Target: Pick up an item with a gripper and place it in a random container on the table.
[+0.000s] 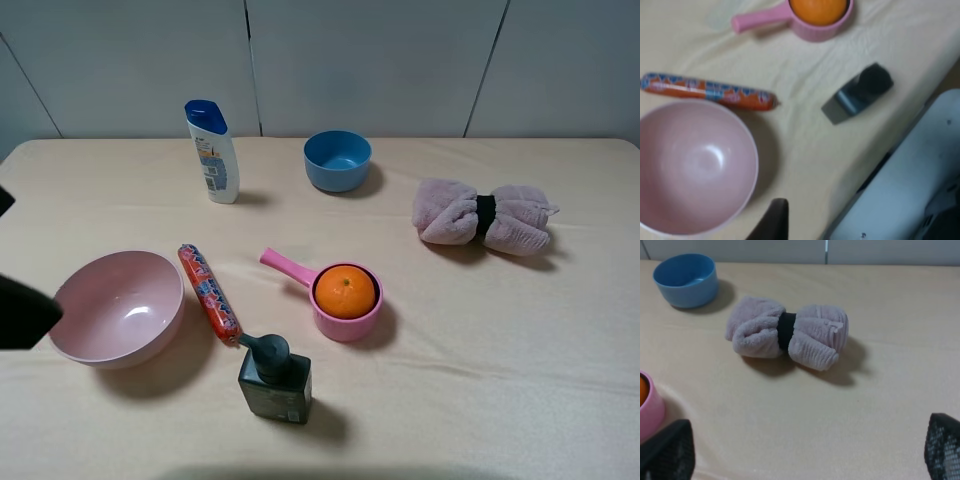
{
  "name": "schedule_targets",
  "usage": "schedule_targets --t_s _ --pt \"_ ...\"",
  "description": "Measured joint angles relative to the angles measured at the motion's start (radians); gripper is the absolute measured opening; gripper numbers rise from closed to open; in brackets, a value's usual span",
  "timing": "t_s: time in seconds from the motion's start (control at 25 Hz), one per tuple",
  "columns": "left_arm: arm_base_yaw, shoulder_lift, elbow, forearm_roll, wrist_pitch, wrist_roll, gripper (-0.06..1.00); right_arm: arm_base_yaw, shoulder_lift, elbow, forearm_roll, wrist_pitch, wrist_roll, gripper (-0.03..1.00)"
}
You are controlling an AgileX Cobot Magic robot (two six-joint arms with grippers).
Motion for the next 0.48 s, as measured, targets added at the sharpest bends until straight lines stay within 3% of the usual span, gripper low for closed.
schedule_targets --t_s 0.36,0.48 --pt "0.001 -0.288 0.183 0.073 -0.001 -0.001 0.99 0.000 0.000 0.000 0.000 0.000 0.000 0.69" --pt "0.048 -0.356 0.225 0.090 -0.006 -0.001 0.99 0.000 0.000 0.000 0.000 0.000 0.000 0.69"
